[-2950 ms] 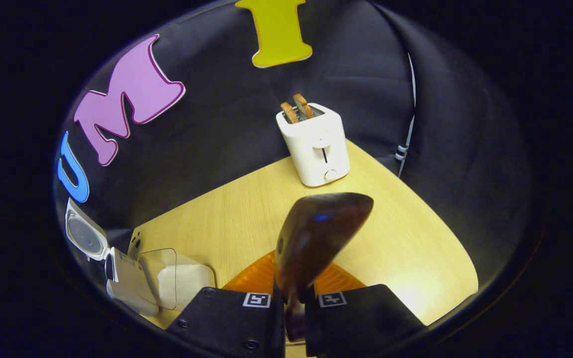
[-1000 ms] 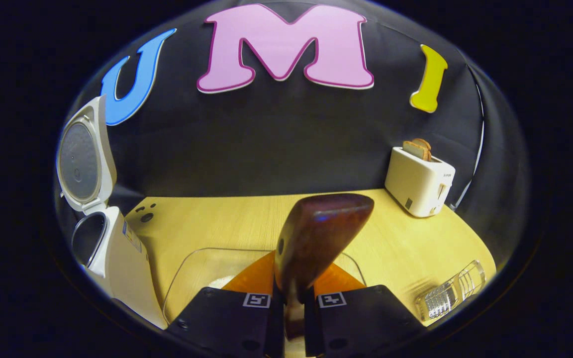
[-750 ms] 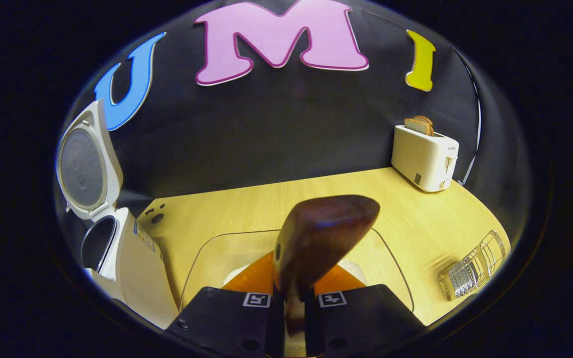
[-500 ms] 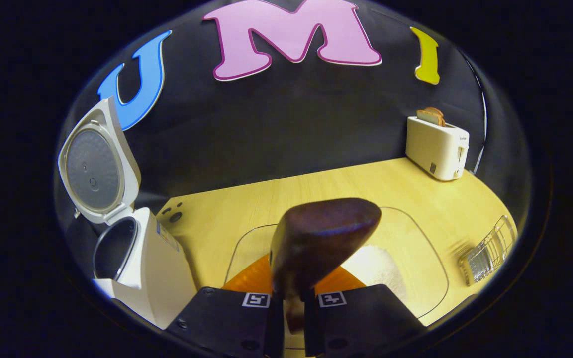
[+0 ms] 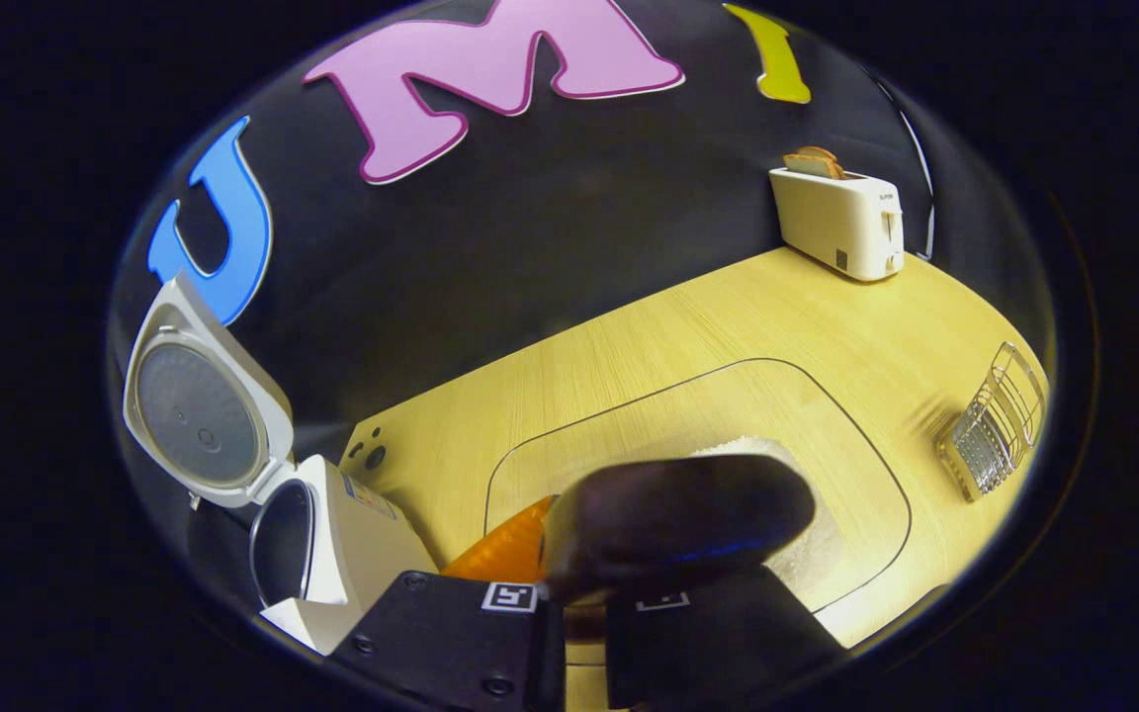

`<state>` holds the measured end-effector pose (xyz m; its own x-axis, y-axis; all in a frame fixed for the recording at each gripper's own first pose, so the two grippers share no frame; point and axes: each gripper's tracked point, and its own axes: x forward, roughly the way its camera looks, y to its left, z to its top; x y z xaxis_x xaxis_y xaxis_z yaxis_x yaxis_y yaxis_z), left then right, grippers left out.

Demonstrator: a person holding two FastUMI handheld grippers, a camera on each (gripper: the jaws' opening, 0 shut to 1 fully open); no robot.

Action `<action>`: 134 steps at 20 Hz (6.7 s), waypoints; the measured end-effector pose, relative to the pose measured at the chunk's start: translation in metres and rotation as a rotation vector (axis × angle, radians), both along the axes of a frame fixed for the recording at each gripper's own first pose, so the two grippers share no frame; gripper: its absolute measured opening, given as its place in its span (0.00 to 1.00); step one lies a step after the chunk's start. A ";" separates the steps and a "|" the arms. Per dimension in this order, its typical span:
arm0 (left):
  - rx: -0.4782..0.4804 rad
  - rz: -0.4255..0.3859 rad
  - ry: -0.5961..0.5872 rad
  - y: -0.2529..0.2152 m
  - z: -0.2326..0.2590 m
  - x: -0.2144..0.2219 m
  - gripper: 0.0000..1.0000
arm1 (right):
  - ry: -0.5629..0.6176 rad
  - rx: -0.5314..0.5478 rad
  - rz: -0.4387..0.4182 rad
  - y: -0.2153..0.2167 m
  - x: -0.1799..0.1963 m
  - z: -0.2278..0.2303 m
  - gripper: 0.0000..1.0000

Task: Close the left gripper, press the button to open the rice cooker; take a wooden spoon from the chopstick holder with the right hand, scoop a spoonful of rice and pour it into the rice cooker, then put the wooden spoon back into the chopstick holder.

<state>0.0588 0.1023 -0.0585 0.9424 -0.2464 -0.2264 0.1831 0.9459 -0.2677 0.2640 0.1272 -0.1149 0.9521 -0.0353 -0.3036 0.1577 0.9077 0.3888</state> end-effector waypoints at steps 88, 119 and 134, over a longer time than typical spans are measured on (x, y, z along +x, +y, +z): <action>-0.071 0.317 -0.100 0.146 0.026 -0.043 0.95 | -0.363 -0.488 0.713 0.337 -0.049 0.160 0.19; 0.131 0.096 -0.108 -0.126 0.055 0.012 0.95 | -0.301 -0.247 0.060 -0.208 -0.084 0.204 0.19; 0.180 0.125 -0.075 -0.177 0.036 0.009 0.95 | -0.114 -0.163 -0.053 -0.317 -0.110 0.069 0.19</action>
